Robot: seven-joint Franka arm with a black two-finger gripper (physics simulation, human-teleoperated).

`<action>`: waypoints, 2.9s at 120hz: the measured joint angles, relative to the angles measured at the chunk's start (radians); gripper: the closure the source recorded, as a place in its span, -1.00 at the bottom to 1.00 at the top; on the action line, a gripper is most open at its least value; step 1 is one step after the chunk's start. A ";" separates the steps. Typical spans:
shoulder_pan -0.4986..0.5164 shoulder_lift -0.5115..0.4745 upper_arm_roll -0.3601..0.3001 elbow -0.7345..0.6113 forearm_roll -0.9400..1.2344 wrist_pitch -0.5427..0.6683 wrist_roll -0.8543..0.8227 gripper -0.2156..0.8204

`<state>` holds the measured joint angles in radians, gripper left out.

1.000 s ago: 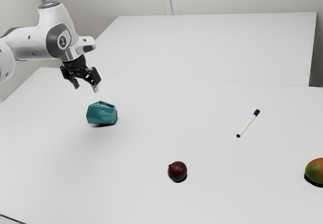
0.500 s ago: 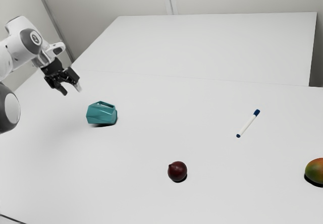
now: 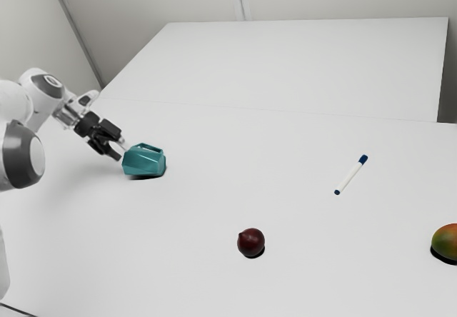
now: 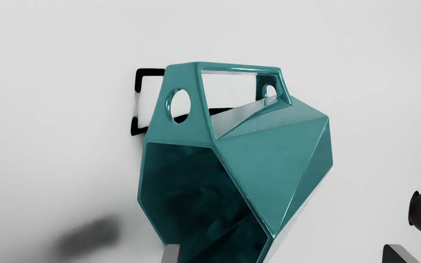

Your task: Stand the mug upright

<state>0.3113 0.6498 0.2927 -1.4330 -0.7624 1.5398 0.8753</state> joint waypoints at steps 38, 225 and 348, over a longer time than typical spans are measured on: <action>-0.004 0.020 0.008 -0.052 -0.127 0.025 0.080 -0.34; -0.345 -0.367 0.033 -0.364 0.160 0.389 0.033 0.93; -0.666 -0.649 0.076 -0.809 0.765 0.774 -0.519 0.93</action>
<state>-0.3545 0.0007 0.3686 -2.2420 0.0027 2.3137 0.3559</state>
